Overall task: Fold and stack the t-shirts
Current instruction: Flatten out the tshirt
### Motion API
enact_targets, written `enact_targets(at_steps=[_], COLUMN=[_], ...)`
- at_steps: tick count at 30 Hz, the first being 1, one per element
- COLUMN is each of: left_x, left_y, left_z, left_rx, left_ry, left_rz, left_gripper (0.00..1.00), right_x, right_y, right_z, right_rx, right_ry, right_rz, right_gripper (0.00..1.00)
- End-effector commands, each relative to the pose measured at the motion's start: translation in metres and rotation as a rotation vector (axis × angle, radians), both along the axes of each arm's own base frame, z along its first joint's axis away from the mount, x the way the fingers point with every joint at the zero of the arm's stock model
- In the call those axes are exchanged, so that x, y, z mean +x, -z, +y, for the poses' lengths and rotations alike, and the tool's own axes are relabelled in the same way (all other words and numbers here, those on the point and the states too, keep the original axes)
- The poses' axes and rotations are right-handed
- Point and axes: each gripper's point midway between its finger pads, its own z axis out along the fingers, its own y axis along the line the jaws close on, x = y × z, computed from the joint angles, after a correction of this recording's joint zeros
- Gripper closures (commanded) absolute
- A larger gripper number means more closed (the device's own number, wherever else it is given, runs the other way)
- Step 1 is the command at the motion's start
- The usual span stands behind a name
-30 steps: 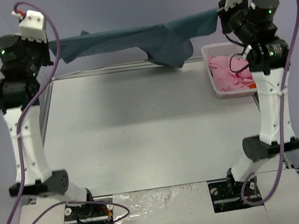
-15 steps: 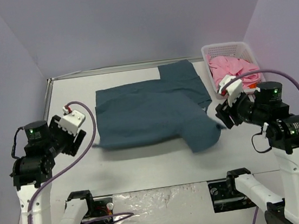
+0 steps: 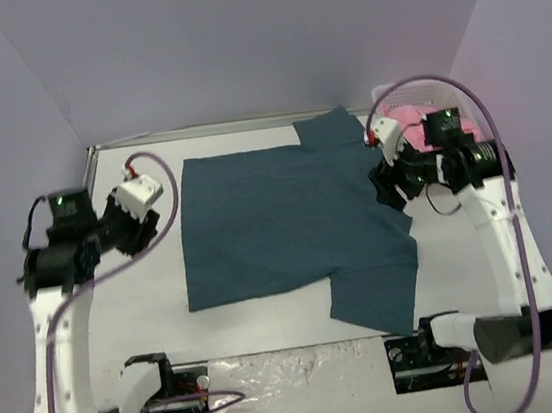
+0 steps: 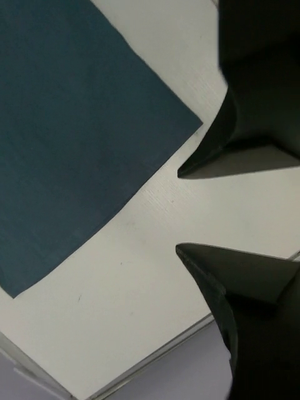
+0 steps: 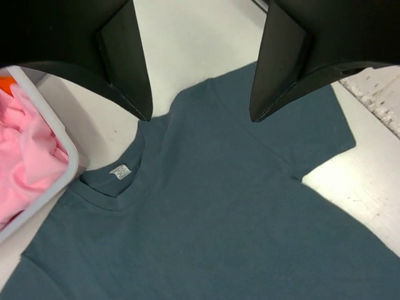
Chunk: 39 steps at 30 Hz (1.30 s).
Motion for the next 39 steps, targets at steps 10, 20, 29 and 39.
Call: enact_targets(at_steps=[10,20,29,39], left_x=[0.195,0.261,0.27,0.272], left_y=[0.117,0.165,0.225,0.264], left_z=[-0.016,-0.07,-0.068,-0.063], left_rx=[0.0,-0.087,-0.024,-0.005], left_ry=[-0.254,-0.217,-0.257,-0.288], left_rz=[0.232,0.369,0.522,0.632], left_gripper=[0.98,0.98,0.98,0.98], right_x=[0.128,0.22,0.244,0.24], right_y=[0.122,0.185,0.215,0.257], right_z=[0.005,-0.016,-0.021,-0.005], right_rx=[-0.034,-0.207,-0.248,-0.269], right_ry=[0.082,0.308,0.365,0.331], right_rz=[0.25,0.286,0.304,0.381], right_gripper=[1.0,1.0,1.0,1.0])
